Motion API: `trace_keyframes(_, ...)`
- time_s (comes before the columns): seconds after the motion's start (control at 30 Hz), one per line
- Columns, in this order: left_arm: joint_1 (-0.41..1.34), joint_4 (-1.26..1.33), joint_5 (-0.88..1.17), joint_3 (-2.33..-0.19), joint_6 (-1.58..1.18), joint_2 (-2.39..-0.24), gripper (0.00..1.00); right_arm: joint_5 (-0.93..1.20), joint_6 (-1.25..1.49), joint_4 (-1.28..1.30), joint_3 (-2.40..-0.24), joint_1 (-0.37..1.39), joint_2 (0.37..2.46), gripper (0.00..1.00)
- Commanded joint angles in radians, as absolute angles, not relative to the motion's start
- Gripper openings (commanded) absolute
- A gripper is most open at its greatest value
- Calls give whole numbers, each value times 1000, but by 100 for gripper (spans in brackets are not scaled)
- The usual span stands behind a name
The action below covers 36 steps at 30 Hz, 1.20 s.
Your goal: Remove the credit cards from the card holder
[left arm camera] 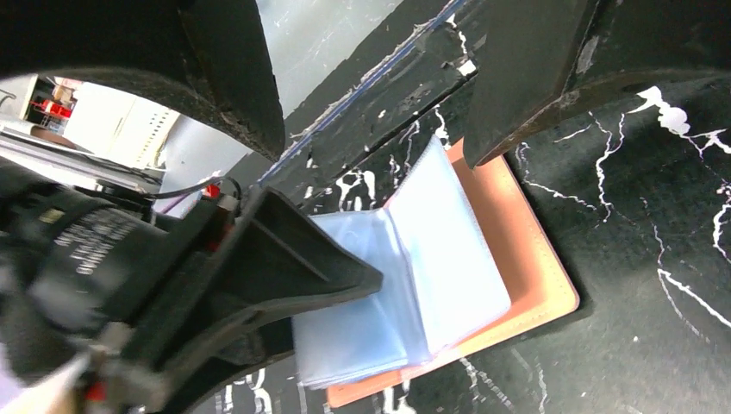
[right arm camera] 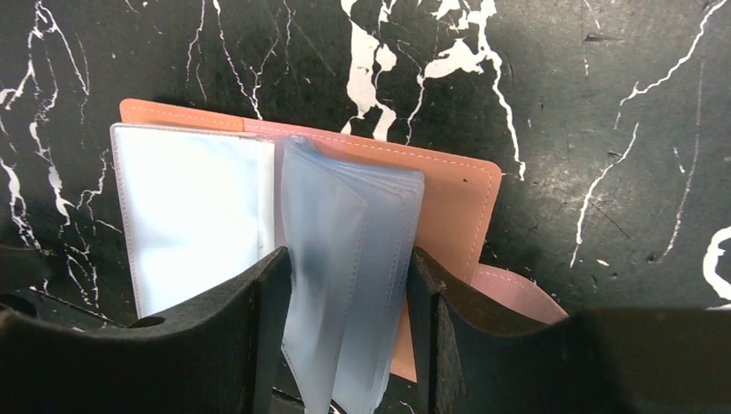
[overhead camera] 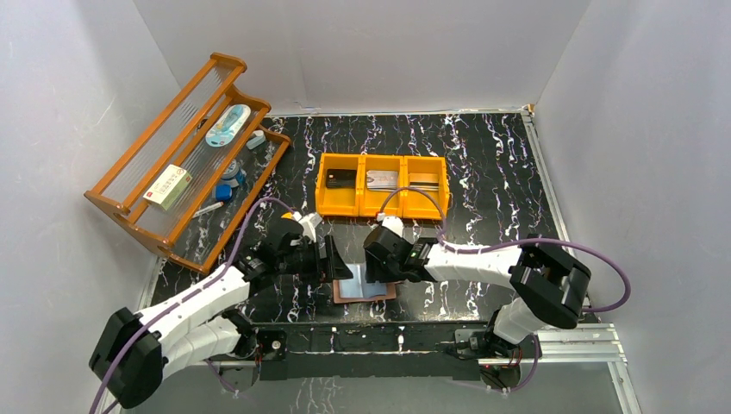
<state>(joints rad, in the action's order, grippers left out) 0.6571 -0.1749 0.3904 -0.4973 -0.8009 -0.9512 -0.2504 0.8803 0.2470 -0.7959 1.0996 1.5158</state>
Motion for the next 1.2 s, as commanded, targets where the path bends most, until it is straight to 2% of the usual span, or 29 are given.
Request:
trace_keyframes(0.0,694,-64,322,-449,-880,-998,72,-185,930,211,-747,1104,1546,58)
trace_keyframes(0.2,711,-33,269,-421,-898,-1049,66,-173,965,178,-706,1100,1528,57)
trace_keyframes(0.4,745,55,291,-421,-911,-1132,50,-139,987,145,-692,1097,1550,56)
trace_keyframes(0.5,757,85,293,-425,-917,-1169,35,-126,996,127,-689,1096,1557,56)
trace_keyframes(0.57,763,136,312,-417,-922,-1177,30,-118,1002,114,-684,1095,1558,56)
trace_keyframes(0.73,767,244,344,-390,-949,-1160,0,-88,1022,76,-666,1092,1556,56)
trace_keyframes(0.83,767,276,354,-376,-955,-1126,0,-81,1027,68,-665,1092,1551,56)
trace_keyframes(0.93,767,185,313,-394,-933,-1108,1,-86,1024,92,-680,1091,1541,58)
trace_keyframes(1.0,766,35,249,-430,-896,-1109,14,-99,1015,125,-699,1089,1524,62)
trace_keyframes(1.07,767,-99,174,-467,-865,-1112,18,-126,1006,171,-721,1089,1492,66)
trace_keyframes(1.17,766,-201,93,-487,-843,-1090,31,-170,991,224,-744,1089,1438,72)
